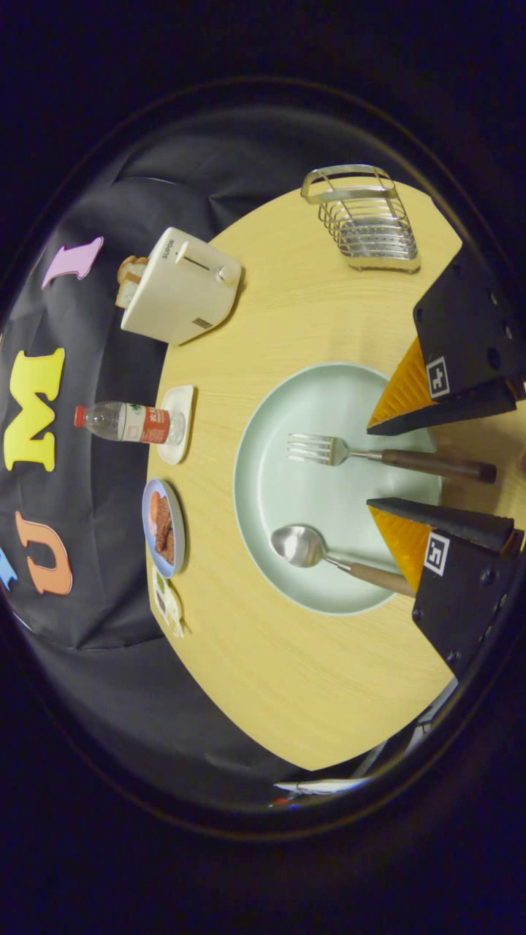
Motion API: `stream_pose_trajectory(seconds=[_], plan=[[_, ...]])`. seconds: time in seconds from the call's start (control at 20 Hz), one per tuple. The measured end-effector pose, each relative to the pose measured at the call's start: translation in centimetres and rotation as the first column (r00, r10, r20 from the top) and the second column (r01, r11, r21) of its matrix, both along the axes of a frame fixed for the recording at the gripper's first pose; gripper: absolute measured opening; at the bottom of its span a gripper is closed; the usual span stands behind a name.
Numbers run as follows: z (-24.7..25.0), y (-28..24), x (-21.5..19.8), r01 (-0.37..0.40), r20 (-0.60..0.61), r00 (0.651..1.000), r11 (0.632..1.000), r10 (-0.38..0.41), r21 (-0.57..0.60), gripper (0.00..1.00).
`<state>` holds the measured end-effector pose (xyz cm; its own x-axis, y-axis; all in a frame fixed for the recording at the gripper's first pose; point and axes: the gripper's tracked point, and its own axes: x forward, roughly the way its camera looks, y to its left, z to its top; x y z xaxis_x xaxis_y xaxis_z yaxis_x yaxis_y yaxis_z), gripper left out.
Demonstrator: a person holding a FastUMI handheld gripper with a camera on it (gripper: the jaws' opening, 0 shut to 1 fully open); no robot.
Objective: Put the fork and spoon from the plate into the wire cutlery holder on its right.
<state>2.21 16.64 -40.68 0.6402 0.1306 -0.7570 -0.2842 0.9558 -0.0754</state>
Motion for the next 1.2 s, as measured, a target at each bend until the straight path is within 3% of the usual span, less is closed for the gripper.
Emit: stream_pose_trajectory(seconds=[0.4,0.55,0.6,0.7,0.85,1.2], plan=[[-0.7,0.0,0.0,0.021,-0.035,0.999,1.000,-0.021,0.007,0.52],[-1.0,-0.4,0.1,0.057,-0.048,0.997,0.998,-0.056,0.002,0.16],[-1.2,-0.5,0.2,0.068,-0.058,0.996,0.998,-0.068,0.011,0.21],[-1.1,-0.9,0.5,0.085,-0.062,0.994,0.996,-0.084,0.003,0.07],[-0.3,-1.3,0.1,0.088,-0.086,0.992,0.996,-0.087,0.003,0.01],[5.6,-2.4,-0.1,0.099,-0.115,0.989,0.993,-0.091,0.066,0.01]])
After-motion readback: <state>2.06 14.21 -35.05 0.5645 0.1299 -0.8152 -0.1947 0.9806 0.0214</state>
